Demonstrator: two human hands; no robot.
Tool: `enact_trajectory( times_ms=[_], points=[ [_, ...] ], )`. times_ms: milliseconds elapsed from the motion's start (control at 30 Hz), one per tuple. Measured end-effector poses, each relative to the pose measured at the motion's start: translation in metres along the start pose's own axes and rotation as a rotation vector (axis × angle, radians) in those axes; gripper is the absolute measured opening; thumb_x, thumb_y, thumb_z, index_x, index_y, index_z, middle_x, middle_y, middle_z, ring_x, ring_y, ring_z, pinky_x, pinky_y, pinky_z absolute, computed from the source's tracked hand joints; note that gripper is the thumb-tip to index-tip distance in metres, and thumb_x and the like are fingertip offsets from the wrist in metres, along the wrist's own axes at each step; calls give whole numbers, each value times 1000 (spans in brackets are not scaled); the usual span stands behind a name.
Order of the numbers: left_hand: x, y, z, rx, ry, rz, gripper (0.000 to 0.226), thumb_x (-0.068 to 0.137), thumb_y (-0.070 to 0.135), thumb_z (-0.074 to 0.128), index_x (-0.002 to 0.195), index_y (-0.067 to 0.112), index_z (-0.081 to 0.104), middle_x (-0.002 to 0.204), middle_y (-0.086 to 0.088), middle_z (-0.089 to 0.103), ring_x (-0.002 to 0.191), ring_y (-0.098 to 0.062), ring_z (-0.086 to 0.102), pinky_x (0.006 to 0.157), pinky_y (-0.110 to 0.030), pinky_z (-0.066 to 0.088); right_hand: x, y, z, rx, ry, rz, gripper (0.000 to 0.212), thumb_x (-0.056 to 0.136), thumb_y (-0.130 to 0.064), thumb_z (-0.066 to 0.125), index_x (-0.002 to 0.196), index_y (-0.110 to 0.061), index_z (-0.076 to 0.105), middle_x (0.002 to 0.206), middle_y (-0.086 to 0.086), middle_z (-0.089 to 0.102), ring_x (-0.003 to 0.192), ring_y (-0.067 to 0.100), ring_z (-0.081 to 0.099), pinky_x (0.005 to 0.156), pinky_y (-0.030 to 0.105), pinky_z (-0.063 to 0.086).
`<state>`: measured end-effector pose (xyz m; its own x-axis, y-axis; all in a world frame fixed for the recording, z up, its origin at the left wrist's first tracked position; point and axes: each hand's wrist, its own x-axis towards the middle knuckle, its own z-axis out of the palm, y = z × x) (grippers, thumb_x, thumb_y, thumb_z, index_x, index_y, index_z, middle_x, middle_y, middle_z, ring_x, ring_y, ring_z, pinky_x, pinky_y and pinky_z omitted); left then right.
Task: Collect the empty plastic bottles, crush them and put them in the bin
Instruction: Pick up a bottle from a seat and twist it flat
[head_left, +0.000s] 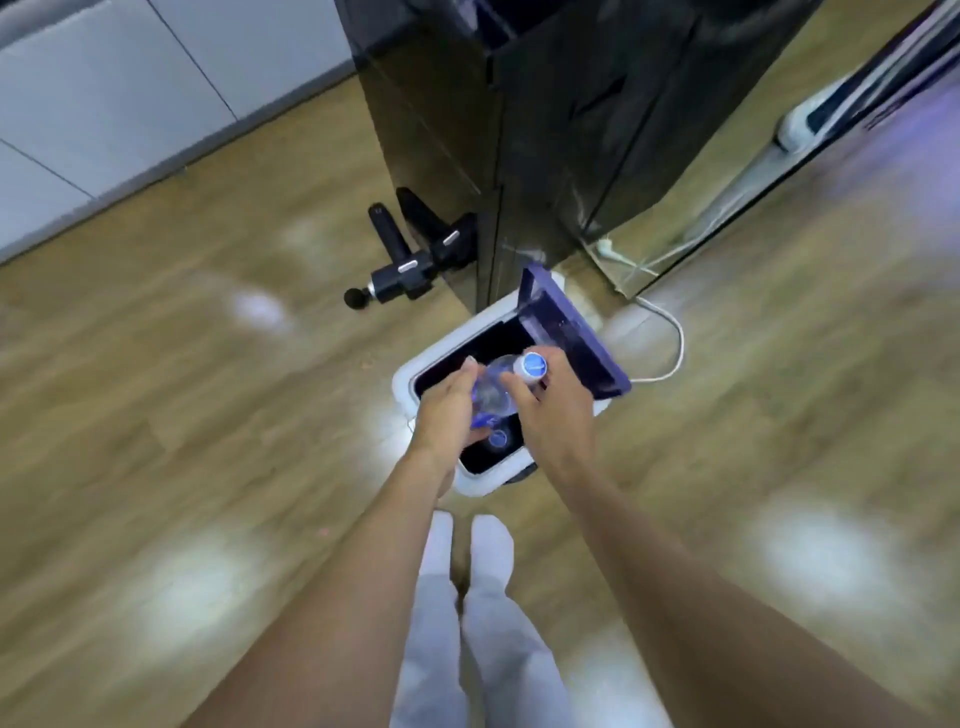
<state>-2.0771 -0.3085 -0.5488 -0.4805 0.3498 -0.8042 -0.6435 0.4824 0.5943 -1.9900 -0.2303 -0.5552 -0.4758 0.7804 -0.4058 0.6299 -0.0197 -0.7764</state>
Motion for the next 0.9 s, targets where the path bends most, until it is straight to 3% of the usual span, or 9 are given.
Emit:
enact_trajectory(
  times_ms=[100,167,300,400,533,600,700,800,900],
  points=[
    [57,-26,2,9,-16,-26,33,101,44,41,87,30,67,75,16,73,81,-7,70,63,-23,53,36,39,41,-80,19,38,13,92,-25,63,99,-24,53,79,-18,57,79,12,56,66,16,37],
    [90,-43,4,13,0,-54,34,101,44,42,83,29,67,79,11,70,77,-6,68,63,-24,54,56,63,66,-61,20,127,19,93,-25,63,109,-20,55,87,-13,61,82,13,58,69,14,38],
    [138,-74,5,55,-36,-105,35,99,49,43,94,25,69,98,3,69,95,-16,67,83,-35,56,89,110,105,-5,-27,317,39,95,-25,60,132,-19,51,112,4,66,102,23,64,82,25,44],
    [152,-81,1,87,-46,-102,33,98,50,45,92,27,68,99,6,68,91,-11,67,75,-31,55,104,129,123,111,-29,456,50,96,-21,58,143,-20,43,130,8,63,116,26,62,101,37,48],
    [151,-70,-5,144,-29,-68,20,97,47,49,87,37,63,98,13,64,98,-16,63,72,-31,54,106,121,128,197,37,537,57,95,-22,58,147,-17,35,133,12,61,117,28,62,102,36,47],
    [139,-54,-7,235,-35,-24,24,94,48,50,76,36,62,91,13,64,97,-18,63,80,-35,55,99,106,118,201,53,539,57,97,-24,54,149,-17,32,133,12,61,114,27,62,100,34,47],
    [110,-24,-8,383,-57,69,24,90,49,55,73,35,64,83,14,66,91,-15,63,90,-35,52,80,72,91,229,40,527,48,98,-34,52,142,-17,43,129,10,62,105,23,61,103,43,49],
    [57,23,-12,477,-86,193,16,91,46,58,85,34,67,90,10,69,94,-15,64,85,-28,48,47,14,53,294,55,429,32,97,-36,51,119,-15,60,118,6,65,110,24,62,101,48,49],
    [1,76,-12,474,-107,314,17,92,42,57,87,29,67,83,13,67,82,-5,61,72,-21,45,10,-51,8,353,101,290,24,96,-41,50,104,-22,63,102,-3,68,102,19,64,97,49,51]
  ],
)
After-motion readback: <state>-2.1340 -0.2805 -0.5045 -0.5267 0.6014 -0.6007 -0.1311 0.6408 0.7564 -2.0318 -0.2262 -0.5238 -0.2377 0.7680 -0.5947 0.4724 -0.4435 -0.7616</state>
